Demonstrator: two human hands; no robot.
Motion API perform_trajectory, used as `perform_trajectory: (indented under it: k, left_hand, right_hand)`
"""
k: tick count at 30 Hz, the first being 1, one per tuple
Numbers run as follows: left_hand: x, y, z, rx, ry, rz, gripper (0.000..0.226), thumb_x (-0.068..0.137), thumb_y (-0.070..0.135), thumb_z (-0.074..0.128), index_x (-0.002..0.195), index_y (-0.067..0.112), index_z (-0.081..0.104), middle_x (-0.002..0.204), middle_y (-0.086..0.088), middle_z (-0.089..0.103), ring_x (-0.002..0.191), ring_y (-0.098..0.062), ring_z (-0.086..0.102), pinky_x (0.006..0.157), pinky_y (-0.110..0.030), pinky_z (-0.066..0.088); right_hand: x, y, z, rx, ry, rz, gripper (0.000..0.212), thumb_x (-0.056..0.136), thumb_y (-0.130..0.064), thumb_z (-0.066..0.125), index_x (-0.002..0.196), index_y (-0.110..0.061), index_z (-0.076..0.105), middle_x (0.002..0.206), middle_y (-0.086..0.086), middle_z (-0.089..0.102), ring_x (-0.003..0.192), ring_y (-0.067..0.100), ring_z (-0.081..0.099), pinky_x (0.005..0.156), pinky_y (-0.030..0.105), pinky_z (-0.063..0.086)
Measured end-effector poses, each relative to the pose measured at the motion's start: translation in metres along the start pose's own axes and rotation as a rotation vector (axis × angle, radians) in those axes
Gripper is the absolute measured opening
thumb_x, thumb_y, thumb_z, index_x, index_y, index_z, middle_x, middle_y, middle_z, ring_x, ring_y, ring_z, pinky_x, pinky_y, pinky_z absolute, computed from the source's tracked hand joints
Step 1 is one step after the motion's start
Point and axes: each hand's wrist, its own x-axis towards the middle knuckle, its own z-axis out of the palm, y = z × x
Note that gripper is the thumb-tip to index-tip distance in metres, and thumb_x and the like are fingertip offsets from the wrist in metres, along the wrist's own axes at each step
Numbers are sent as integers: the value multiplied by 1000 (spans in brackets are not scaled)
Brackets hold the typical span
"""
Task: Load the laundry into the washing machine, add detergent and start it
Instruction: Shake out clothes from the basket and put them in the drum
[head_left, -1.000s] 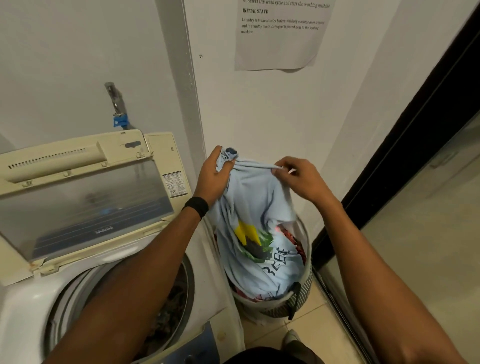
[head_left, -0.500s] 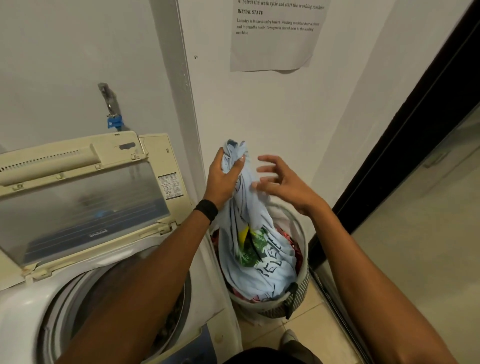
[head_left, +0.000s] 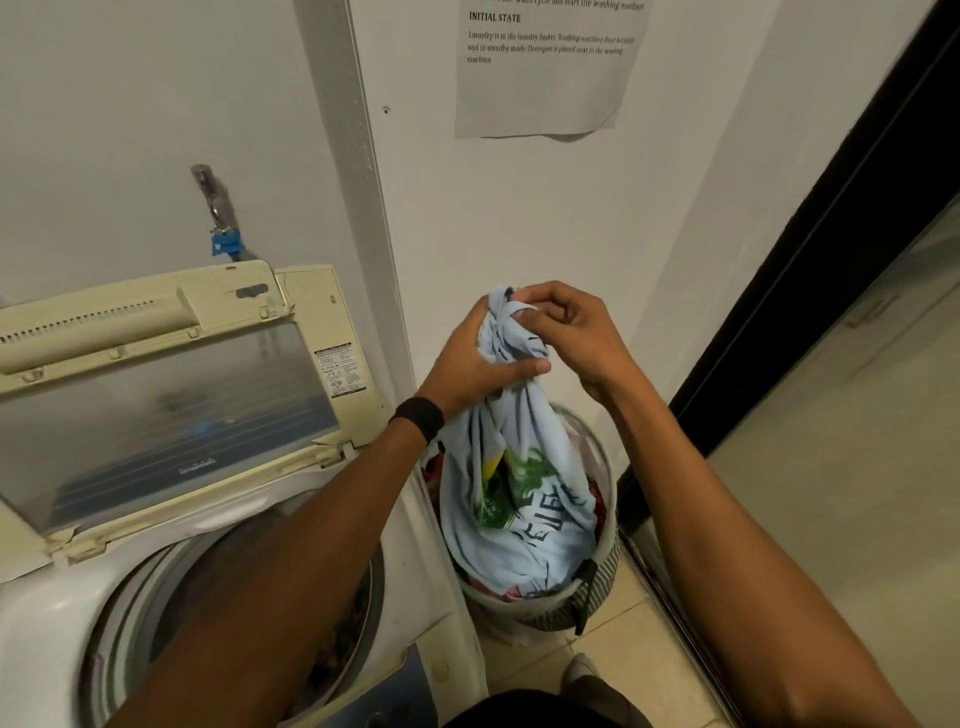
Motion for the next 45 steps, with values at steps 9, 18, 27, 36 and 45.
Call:
perform_trajectory:
  k: [9,18,27,36,45]
  left_hand:
    - [26,30,-3,-531,297,-124,36,99,1,62,133,10,57,121,-16,71,108,-31,72,96,-48,59]
    - [22,6,-47,72,492,101,40,90,11,73,128,9,58,118,-9,68,108,-23,66,97,-48,57]
    - [-7,-16,-6,196,-153,-25,98,72,64,83,152,43,31,149,18,52,137,-3,49,109,-16,41]
    - [-5,-3,-21,-142,199,19,40,95,16,68,133,8,57,124,-14,68,116,-22,65,102,-45,54]
    - [-1,-10,-29,-397,653,-171,51,92,7,73,136,24,54,131,-3,68,116,-18,68,104,-42,55]
  right_hand:
    - [-35,64,27,-258,-328,110,105,70,-37,94,155,-32,33,156,-8,44,139,4,46,114,30,44]
    - [-45,97,-25,-395,-261,280,45,74,-29,81,115,-20,69,109,7,76,97,24,73,92,49,58]
    - [-10,23,-8,54,27,49,32,83,-11,73,115,-13,70,104,12,77,98,31,74,87,48,61]
    - [-25,58,2,-227,-148,114,52,80,-11,79,127,-20,58,107,6,74,93,16,73,82,41,60]
    - [-32,88,-15,-395,-386,292,30,89,-15,75,118,-19,71,108,-3,75,95,17,71,83,31,59]
